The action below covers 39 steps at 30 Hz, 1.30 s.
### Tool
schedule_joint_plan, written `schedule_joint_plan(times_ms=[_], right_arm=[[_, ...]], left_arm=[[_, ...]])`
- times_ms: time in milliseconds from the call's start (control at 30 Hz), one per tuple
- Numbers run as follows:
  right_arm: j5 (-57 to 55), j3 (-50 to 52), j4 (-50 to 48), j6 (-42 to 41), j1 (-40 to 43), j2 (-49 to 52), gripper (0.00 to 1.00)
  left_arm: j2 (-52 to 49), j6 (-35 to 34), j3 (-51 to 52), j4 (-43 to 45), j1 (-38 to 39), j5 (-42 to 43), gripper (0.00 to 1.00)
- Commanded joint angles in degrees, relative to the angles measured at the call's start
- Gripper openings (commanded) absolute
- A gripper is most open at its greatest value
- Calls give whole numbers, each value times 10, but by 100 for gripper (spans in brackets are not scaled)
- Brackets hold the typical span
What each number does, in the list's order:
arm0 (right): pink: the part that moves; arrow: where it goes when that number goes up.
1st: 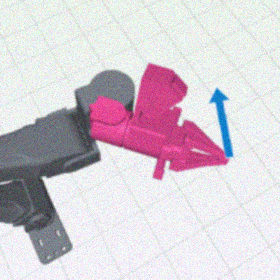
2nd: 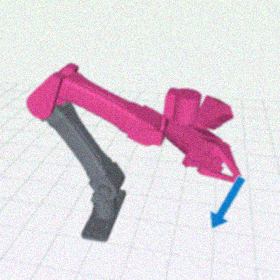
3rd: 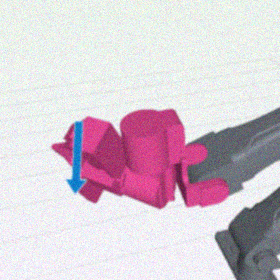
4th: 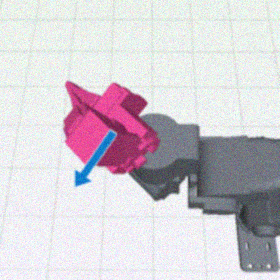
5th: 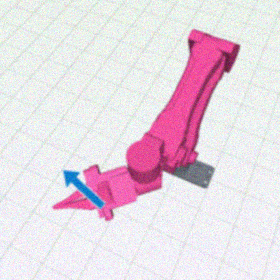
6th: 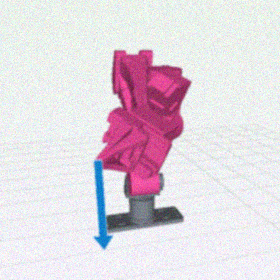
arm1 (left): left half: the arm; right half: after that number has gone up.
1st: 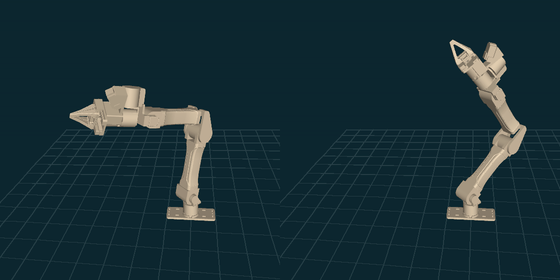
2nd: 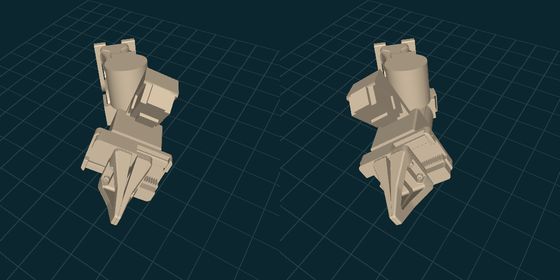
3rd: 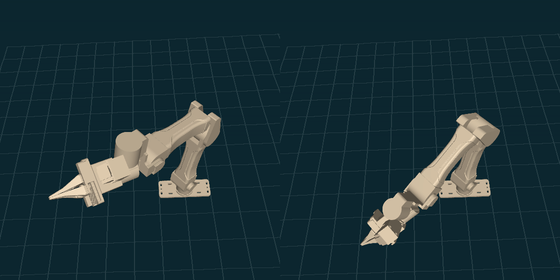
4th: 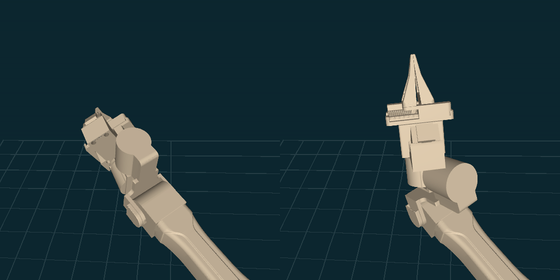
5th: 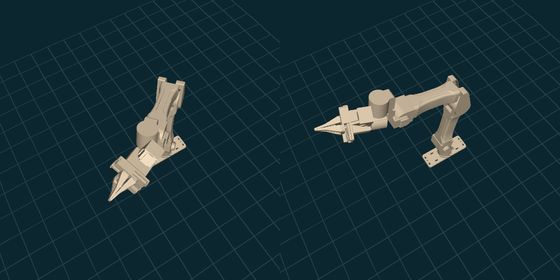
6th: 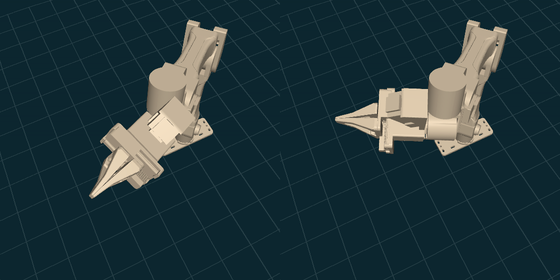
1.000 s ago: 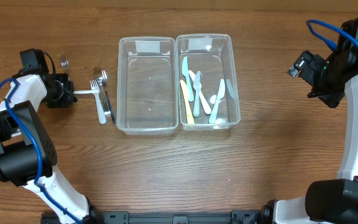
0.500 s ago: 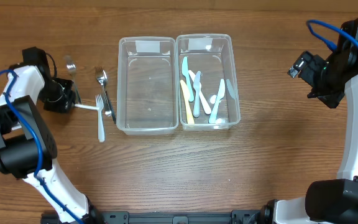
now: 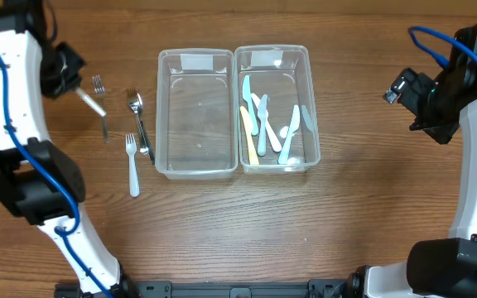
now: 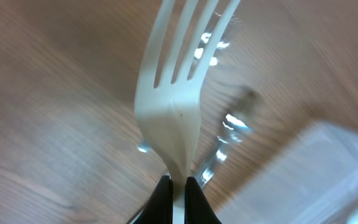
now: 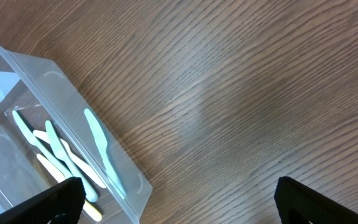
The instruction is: Pack container
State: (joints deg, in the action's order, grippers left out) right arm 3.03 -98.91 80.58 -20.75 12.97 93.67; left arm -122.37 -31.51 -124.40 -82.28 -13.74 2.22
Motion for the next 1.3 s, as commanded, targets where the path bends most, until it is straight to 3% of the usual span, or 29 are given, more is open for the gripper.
schedule_joint_plan(times_ms=[0,267,400,567,700,733,767,800,833,900,1200,1267], right_arm=[[2,3,-2,-2,-1,-1,100],[2,3,-3,-2,-1,-1,100],[2,3,-3,-2,-1,-1,100],[2,3,-2,-1,-1,-1,100],[2,3,-3,-2,-1,-1,100],[1,3,-3,-1,-1,-1,100],[1,3,-3,-1,-1,-1,100],[1,3,-3,-1,-1,-1,100],[1,3,-3,-1,-1,-1,100],[1,3,-3,-1,-1,-1,100],[1,3,-1,-1,-1,-1,100],[1,3,-1,-1,-1,-1,100]], left_arm=[[7,105,-97,-40,76,34,4],[5,138,-87,-2,235,16,4],[5,124,-58,49,292,-57,4],[-4,107,22,113,308,-50,19],[-19,117,51,103,300,-34,24],[-20,126,51,97,298,-33,30],[-19,132,49,91,296,-33,44],[-16,139,45,82,291,-33,69],[-13,148,37,72,286,-33,85],[-8,167,17,52,273,-35,100],[-18,177,-20,0,138,-42,100],[-27,167,-20,-10,96,-24,96]])
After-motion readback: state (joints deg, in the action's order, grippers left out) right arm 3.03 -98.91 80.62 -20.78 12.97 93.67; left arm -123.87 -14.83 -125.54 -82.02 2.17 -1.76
